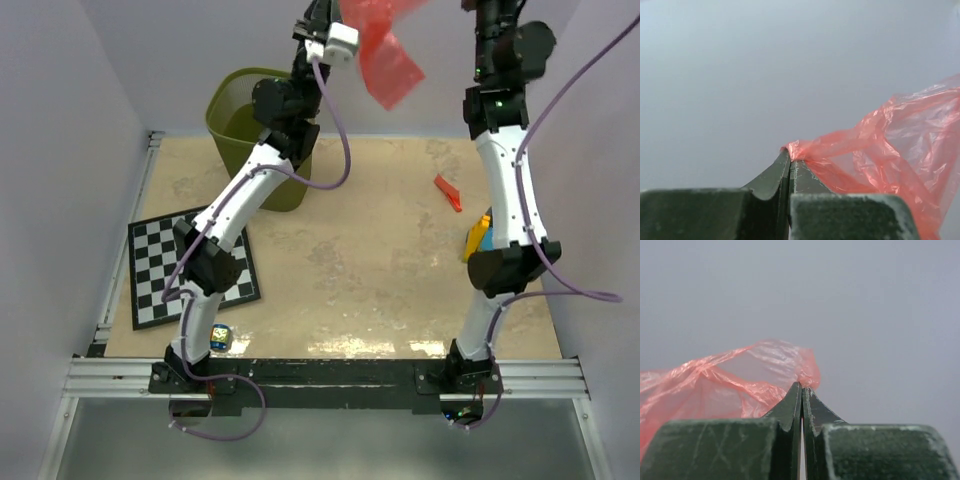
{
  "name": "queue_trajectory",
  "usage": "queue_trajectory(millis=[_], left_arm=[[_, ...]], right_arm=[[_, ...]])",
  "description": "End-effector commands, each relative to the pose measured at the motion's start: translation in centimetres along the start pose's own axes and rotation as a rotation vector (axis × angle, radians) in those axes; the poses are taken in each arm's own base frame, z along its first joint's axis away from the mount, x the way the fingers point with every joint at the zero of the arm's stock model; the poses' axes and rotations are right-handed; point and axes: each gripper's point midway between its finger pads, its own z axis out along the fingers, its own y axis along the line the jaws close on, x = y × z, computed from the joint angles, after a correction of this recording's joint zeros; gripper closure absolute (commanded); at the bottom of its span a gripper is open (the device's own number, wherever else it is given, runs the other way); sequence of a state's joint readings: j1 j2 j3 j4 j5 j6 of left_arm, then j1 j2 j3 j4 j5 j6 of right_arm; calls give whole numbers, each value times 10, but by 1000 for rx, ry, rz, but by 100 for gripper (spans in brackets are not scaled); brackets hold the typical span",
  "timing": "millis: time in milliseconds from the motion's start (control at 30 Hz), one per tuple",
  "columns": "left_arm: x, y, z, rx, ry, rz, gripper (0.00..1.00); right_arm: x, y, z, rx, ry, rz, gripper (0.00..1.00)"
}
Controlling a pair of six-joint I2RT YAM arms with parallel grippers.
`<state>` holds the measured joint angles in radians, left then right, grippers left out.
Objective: Put the trash bags into the trash bin
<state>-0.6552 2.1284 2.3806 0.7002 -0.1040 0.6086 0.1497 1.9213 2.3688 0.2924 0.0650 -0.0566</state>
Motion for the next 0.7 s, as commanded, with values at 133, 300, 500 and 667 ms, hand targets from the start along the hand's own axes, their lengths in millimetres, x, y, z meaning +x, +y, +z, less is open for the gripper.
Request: queue_trajectory(millis=[133,300,500,667], left_arm=[[-192,41,-43,-131,-764,487,100],[-90,-21,-130,-38,-528,417,100],[-33,-118,-426,971,-322,259,100],[-35,-115,-432,1018,-13,75,100]], right_arm=[[-239,69,-114,-268,-670,-261,100],[24,97,-187,-533,-44,-597,100],[207,90,-505,-1472,766,-695,100],[108,102,-474,-1212,598,-469,100]])
